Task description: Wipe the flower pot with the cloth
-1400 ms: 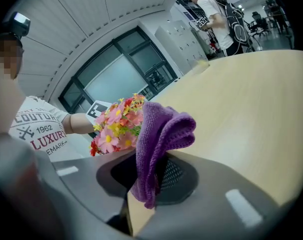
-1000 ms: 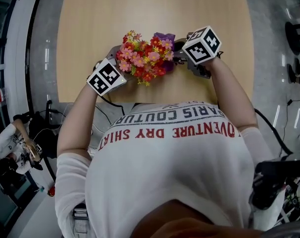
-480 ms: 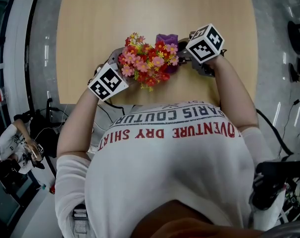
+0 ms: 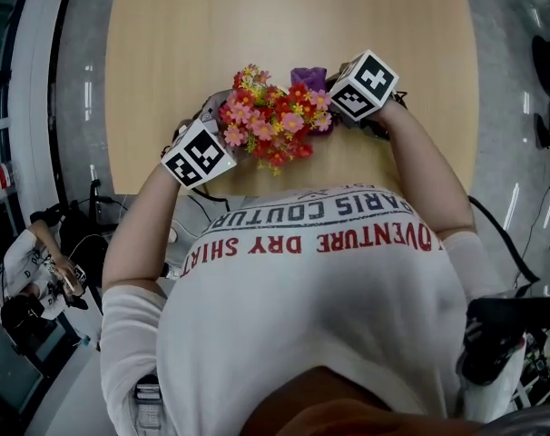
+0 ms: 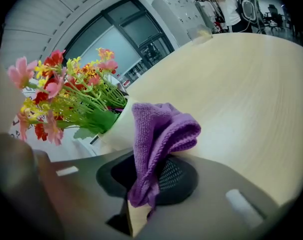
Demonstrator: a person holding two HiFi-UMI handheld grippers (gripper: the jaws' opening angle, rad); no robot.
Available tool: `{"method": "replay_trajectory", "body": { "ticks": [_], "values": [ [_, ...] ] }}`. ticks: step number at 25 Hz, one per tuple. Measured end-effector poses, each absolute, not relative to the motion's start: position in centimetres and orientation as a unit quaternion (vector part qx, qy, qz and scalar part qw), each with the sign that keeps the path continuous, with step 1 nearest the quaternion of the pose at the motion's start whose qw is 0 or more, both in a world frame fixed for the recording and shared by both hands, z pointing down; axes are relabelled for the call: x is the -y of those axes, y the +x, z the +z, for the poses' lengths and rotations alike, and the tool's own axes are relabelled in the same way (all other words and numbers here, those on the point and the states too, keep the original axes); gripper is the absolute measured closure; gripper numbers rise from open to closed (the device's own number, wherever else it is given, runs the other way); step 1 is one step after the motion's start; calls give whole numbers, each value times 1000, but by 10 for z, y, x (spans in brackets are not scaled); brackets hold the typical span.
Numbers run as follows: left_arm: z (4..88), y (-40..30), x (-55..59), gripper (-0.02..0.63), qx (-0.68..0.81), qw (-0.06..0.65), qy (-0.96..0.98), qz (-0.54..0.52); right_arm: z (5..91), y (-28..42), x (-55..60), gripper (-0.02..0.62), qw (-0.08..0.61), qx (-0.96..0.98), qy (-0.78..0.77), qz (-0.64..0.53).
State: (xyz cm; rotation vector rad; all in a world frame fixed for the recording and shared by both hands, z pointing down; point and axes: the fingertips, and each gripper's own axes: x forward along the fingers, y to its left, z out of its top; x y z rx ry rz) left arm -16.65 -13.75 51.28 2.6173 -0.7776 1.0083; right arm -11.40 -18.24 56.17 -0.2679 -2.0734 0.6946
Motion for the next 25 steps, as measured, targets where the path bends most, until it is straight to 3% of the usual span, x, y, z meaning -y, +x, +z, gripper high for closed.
{"method": "replay_trajectory", "body": {
  "ticks": [17,25],
  "values": [
    [513,-162,148,201,109,53,902,414,483,-124,213,528,344,876,-167,295],
    [515,-157,153,201,94,50,904,414,491,-132,201,528,372,858,-214,281]
  ]
}}
